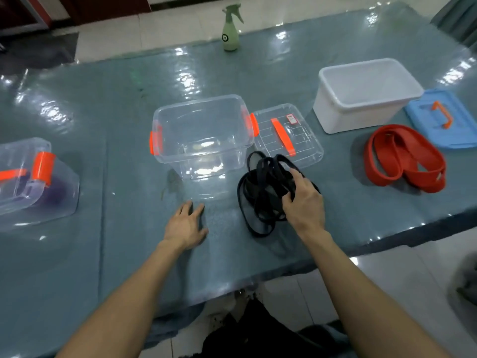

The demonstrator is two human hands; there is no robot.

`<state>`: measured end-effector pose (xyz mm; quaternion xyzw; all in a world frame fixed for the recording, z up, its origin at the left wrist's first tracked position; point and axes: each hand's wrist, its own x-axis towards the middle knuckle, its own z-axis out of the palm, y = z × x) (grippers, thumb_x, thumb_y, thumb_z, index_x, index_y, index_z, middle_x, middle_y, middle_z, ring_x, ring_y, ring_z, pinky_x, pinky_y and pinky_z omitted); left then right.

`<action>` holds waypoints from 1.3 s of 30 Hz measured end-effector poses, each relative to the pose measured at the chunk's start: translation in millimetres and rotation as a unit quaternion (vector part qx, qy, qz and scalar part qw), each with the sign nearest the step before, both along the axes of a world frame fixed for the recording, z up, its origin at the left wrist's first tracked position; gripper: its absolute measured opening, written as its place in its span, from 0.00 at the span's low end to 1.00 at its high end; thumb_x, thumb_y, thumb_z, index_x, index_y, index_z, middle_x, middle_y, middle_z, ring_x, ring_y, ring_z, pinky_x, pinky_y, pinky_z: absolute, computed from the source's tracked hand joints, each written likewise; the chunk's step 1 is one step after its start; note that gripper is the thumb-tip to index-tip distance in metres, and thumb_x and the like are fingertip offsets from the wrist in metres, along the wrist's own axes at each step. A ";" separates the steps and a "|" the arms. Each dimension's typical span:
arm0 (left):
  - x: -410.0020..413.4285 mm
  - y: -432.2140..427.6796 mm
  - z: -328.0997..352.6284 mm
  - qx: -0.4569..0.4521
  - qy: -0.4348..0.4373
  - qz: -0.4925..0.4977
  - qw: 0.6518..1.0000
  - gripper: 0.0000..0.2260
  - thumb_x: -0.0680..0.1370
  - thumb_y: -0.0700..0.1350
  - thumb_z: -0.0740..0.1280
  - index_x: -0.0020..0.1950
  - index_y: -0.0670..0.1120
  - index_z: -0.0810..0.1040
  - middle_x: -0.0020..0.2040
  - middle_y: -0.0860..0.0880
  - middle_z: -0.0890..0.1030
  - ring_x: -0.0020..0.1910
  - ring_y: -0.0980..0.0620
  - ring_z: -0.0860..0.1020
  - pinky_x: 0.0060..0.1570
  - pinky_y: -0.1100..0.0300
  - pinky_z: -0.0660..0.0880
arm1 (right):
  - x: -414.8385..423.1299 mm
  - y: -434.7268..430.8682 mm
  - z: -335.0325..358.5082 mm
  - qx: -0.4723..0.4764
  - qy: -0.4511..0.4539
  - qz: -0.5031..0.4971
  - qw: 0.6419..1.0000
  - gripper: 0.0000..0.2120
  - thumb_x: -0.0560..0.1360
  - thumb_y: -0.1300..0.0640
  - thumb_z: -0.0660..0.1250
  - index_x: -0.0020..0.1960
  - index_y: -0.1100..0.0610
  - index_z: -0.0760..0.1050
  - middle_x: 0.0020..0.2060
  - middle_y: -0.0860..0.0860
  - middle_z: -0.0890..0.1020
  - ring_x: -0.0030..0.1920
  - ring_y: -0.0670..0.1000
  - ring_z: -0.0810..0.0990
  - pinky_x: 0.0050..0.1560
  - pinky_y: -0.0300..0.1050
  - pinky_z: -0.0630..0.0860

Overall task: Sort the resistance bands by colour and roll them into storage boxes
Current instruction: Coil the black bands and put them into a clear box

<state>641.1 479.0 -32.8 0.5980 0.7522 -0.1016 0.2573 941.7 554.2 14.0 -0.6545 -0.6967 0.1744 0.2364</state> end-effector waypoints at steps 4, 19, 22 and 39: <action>-14.1 8.9 33.0 -0.012 -0.127 -0.012 0.992 0.29 0.84 0.52 0.73 0.83 0.47 0.71 0.81 0.41 0.72 0.77 0.43 0.75 0.74 0.57 0.68 | -8.0 0.2 44.6 0.050 0.016 0.007 0.999 0.31 0.76 0.66 0.67 0.77 0.49 0.75 0.63 0.54 0.82 0.54 0.63 0.84 0.58 0.60 0.82; 16.5 39.8 162.7 0.388 -0.225 -0.044 0.893 0.56 0.68 0.56 0.86 0.88 0.55 0.56 0.88 0.46 0.53 0.88 0.44 0.53 0.82 0.48 0.56 | -62.4 -20.9 184.1 0.087 0.033 0.205 0.974 0.37 0.81 0.67 0.67 0.85 0.51 0.56 0.69 0.46 0.82 0.66 0.54 0.82 0.69 0.53 0.76; -0.4 44.1 175.1 0.350 -0.311 -0.040 0.883 0.17 0.77 0.48 0.81 0.64 0.49 0.85 0.66 0.45 0.85 0.67 0.46 0.81 0.68 0.46 0.75 | -80.8 -19.7 190.7 0.112 0.044 0.253 0.960 0.29 0.82 0.66 0.66 0.80 0.51 0.66 0.67 0.45 0.83 0.66 0.53 0.82 0.69 0.53 0.77; -181.0 -33.8 246.4 0.502 -0.378 0.319 0.709 0.15 0.74 0.34 0.58 0.45 0.55 0.73 0.29 0.54 0.74 0.27 0.53 0.70 0.28 0.60 0.68 | -206.6 -24.3 7.8 -0.258 -0.008 0.319 0.912 0.42 0.77 0.44 0.78 0.84 0.54 0.62 0.79 0.53 0.73 0.77 0.54 0.73 0.71 0.44 0.69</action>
